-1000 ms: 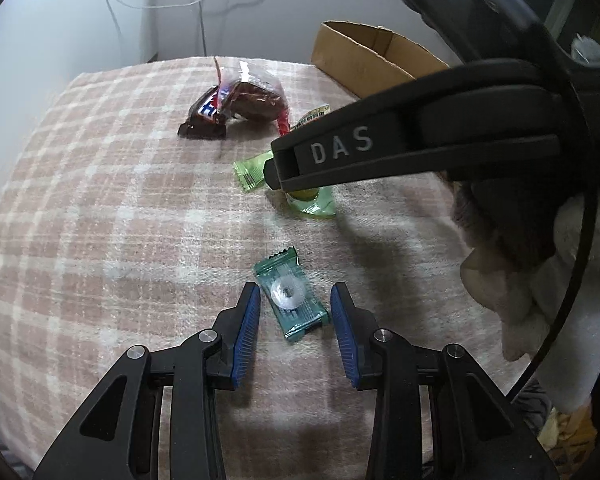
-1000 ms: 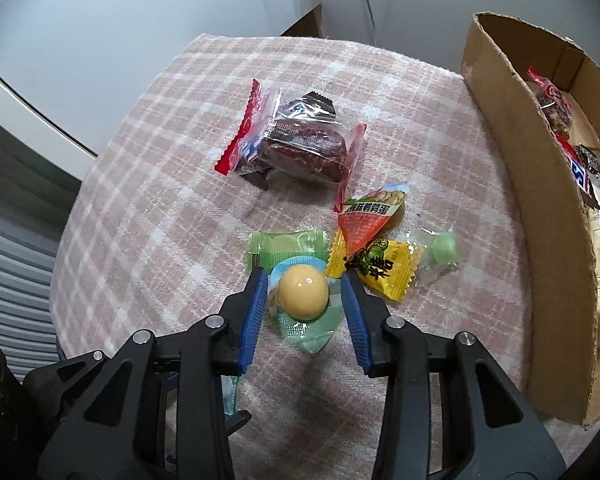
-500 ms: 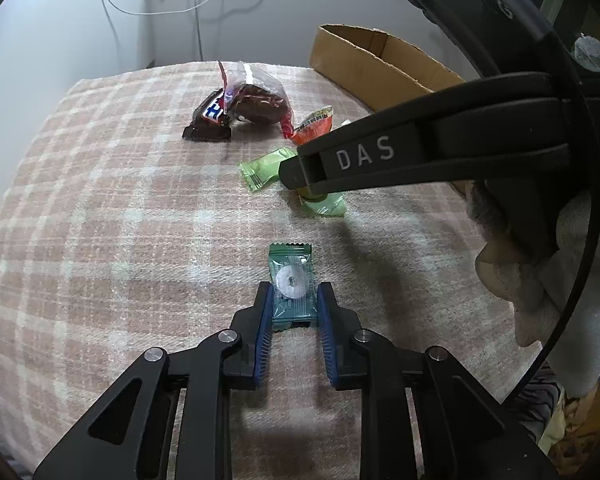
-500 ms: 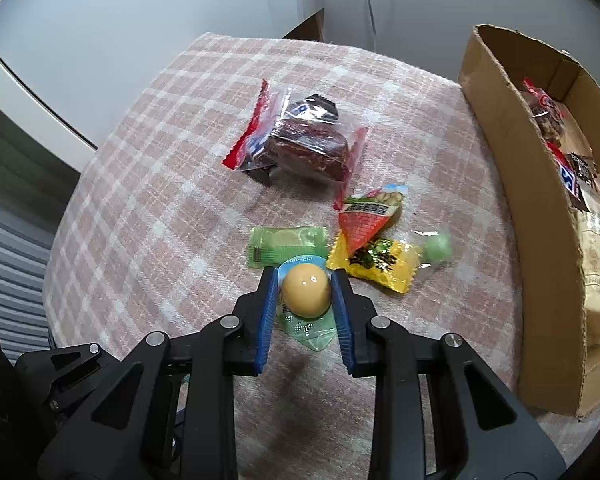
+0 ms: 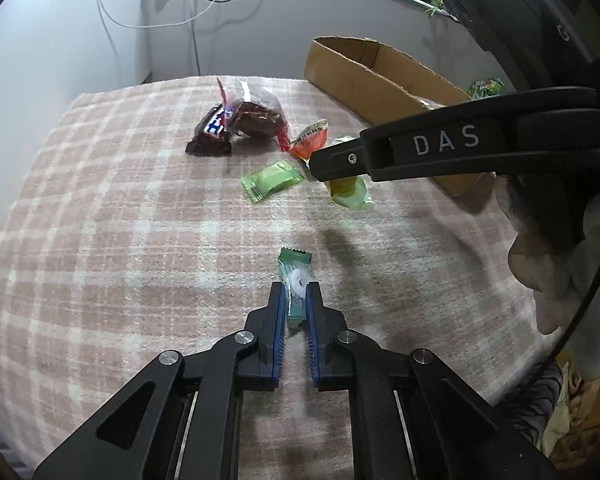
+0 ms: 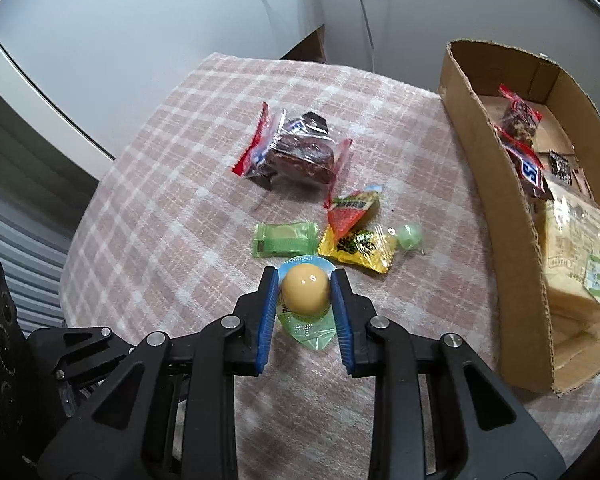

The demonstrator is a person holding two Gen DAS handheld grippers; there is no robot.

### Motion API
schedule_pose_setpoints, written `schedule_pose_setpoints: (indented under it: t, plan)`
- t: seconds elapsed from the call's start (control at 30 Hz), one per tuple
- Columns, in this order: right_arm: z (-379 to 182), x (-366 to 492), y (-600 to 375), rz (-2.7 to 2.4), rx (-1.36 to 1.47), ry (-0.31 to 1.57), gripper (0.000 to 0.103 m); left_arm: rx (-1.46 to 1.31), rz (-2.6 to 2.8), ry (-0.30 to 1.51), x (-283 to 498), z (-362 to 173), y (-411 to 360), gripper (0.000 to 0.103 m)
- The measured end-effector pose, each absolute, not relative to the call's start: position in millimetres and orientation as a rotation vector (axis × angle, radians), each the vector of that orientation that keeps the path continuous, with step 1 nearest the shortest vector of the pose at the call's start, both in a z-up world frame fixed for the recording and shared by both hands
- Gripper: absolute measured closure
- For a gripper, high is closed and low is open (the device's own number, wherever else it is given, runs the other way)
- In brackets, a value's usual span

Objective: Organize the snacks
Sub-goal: 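Grasp the green mint candy with the left tool while the right tool grasps the yellow ball candy, then carry both held candies up and over the cardboard box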

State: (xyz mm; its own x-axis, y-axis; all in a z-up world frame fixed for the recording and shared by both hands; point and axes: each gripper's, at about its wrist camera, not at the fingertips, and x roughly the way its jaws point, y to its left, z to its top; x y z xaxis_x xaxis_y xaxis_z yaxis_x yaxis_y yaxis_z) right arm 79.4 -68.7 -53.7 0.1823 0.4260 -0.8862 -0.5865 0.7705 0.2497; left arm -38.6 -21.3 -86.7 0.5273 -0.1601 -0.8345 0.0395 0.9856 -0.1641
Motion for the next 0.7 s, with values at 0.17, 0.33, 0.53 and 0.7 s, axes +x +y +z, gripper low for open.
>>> schedule_pose_setpoints:
  t: [0.17,0.33,0.53,0.7]
  plan:
    - [-54.8,78.0,-71.5,0.715,-0.157,1.194,0.075,-0.111,-0.124,1.034,-36.3,-92.9,-27.3,0.086]
    - [-53.2,78.4,-71.1,0.707,-0.165,1.192,0.075,-0.106,-0.121,1.029,-31.9,-90.4,-32.4,0.075]
    - [-51.4,78.7,-74.5,0.702,-0.161,1.188,0.075,0.049,-0.119,1.025,-20.9,-98.6,-58.3,0.077]
    - [-47.5,78.7,-83.2,0.705,-0.148,1.18,0.075,0.071,-0.13,1.016,-20.2,-97.5,-62.9,0.081]
